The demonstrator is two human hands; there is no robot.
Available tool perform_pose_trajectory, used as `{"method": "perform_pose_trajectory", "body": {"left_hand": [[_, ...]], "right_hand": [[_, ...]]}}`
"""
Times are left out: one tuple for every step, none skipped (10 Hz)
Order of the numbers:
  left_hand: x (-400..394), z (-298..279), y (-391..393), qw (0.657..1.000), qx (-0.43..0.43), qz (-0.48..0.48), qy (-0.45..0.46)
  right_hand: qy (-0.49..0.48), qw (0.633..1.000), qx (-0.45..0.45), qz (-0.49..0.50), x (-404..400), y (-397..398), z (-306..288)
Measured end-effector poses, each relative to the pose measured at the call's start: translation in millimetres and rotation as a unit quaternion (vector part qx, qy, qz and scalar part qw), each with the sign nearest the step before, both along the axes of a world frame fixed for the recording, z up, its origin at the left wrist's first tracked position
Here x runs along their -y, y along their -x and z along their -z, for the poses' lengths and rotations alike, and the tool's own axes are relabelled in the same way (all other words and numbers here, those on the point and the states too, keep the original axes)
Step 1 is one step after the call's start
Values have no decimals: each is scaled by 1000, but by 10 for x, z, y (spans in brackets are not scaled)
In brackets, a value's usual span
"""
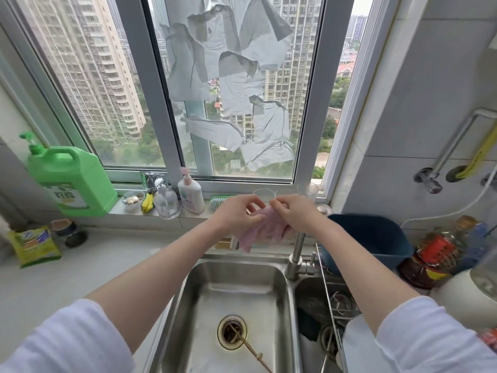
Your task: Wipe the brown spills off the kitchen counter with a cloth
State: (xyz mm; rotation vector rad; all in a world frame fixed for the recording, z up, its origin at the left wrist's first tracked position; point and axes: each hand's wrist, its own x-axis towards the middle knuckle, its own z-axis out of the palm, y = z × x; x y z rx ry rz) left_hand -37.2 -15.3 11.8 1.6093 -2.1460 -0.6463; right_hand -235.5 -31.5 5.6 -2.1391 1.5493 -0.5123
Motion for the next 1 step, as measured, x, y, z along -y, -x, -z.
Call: {"method": "perform_pose_trajectory", "body": {"left_hand": [[-18,5,-33,999,-5,-9,31]], "right_hand": [[67,997,29,17,-6,-29,29]]}}
